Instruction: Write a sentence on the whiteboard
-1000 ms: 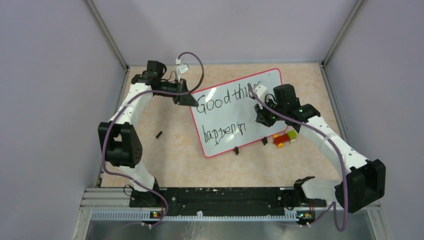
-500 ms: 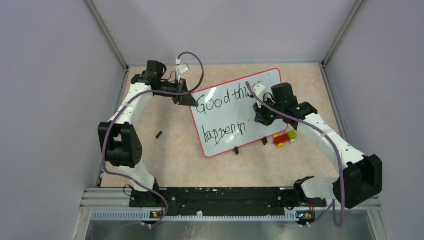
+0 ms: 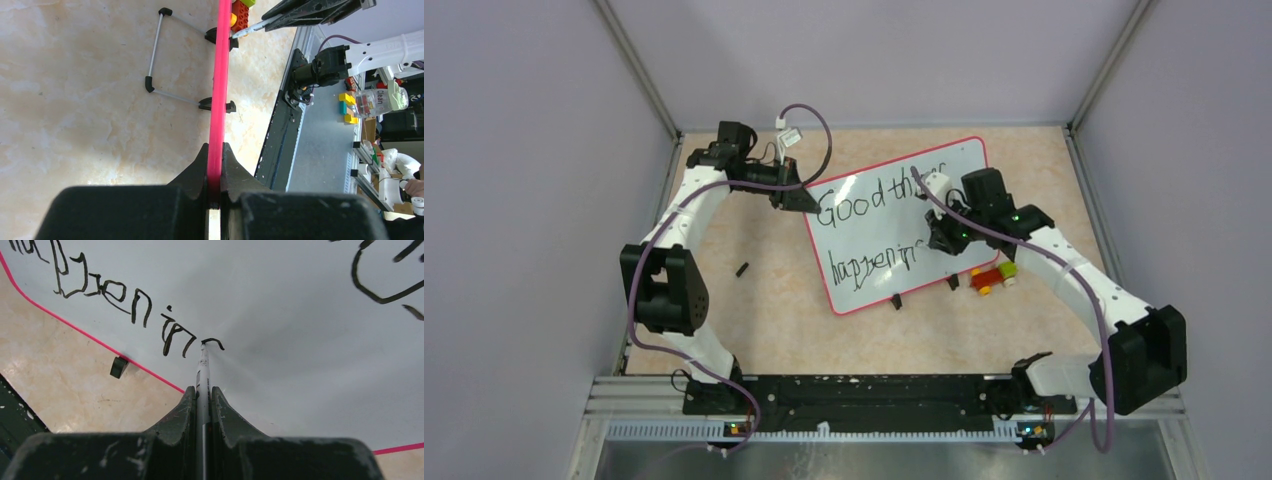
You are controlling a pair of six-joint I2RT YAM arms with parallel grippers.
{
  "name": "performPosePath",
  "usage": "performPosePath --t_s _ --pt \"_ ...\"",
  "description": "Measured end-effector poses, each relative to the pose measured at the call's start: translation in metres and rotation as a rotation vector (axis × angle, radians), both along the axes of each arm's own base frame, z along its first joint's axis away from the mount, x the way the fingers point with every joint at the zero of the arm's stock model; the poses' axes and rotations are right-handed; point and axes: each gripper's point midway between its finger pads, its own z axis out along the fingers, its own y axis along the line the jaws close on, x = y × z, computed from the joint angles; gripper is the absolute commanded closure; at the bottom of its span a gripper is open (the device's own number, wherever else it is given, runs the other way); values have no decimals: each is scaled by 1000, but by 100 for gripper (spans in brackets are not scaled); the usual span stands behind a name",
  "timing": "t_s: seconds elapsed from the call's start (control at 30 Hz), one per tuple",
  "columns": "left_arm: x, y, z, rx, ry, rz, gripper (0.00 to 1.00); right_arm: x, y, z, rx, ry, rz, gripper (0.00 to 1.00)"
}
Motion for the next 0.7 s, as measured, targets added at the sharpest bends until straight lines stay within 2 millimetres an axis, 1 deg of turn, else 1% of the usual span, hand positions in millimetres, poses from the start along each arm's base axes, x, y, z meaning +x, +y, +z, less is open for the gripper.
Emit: performPosePath --t_s 0.1,0.27,0.57,0.7 --pt "0 0 0 0 0 0 100 -7 1 -9 -4 27 15 100" --pt "0 0 0 0 -1 0 100 -17 -2 -22 -25 67 19 100" --pt "0 0 0 0 -1 0 100 -14 -9 -22 -40 63 -1 100" --pt "0 0 0 0 -1 0 100 -9 -10 -16 -43 47 -12 100"
